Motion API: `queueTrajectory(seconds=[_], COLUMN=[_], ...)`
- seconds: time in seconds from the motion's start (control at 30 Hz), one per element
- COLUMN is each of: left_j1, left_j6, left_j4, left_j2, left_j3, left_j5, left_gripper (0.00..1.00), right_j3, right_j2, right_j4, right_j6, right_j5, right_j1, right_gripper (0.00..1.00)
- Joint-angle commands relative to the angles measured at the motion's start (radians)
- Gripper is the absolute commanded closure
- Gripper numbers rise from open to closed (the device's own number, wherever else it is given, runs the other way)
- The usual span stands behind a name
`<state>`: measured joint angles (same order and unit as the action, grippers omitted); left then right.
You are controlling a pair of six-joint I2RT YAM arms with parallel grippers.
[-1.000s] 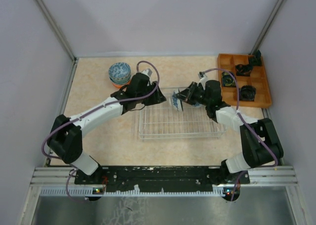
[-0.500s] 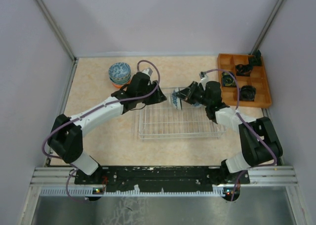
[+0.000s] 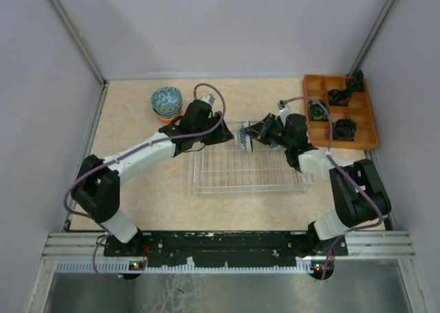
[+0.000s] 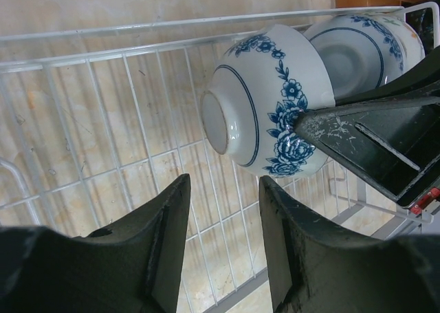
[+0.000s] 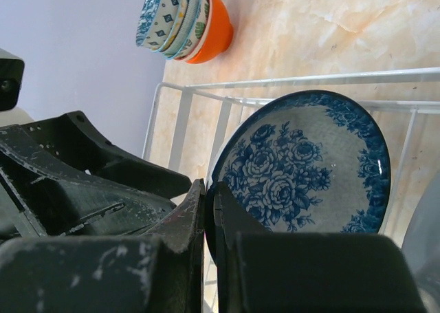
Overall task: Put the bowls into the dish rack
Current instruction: Turn the bowl upside down on the dish rack.
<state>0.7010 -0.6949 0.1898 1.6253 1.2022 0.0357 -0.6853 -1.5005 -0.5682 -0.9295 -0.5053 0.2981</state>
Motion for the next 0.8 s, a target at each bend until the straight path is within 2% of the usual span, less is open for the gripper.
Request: queueTrajectory(seconds=[0.0,0.4,0.47,0.77], left_j1=[0.011,0.017,0.017,0.024], left_j6=[0.005,0.002,0.002,-0.002], left_j4=[-0.027,-0.040,-0.046,-0.056], left_j2=[0.025,0.089,0.095,0.116], left_j3=[0.041,0.074,0.076,0.107], left_j5=[0.003,0.011,0.010,0.010], left_gripper=[0.50,0.54,0.54,0.56], right_j3=[-0.003,0.021,0.020,0.036], right_j2=[-0.010,-0.005,0.003,0.026], right_j4=[-0.113,-0.101,-0.077,-0.045], right_j6=[-0.006,0.007,0.020,0.043], right_j5=[0.015,0.039,0.047,0.060], right_j1=[-0.009,-0.010,-0.010,-0.017], right_gripper=[1.00,0.99,0.92,0.75])
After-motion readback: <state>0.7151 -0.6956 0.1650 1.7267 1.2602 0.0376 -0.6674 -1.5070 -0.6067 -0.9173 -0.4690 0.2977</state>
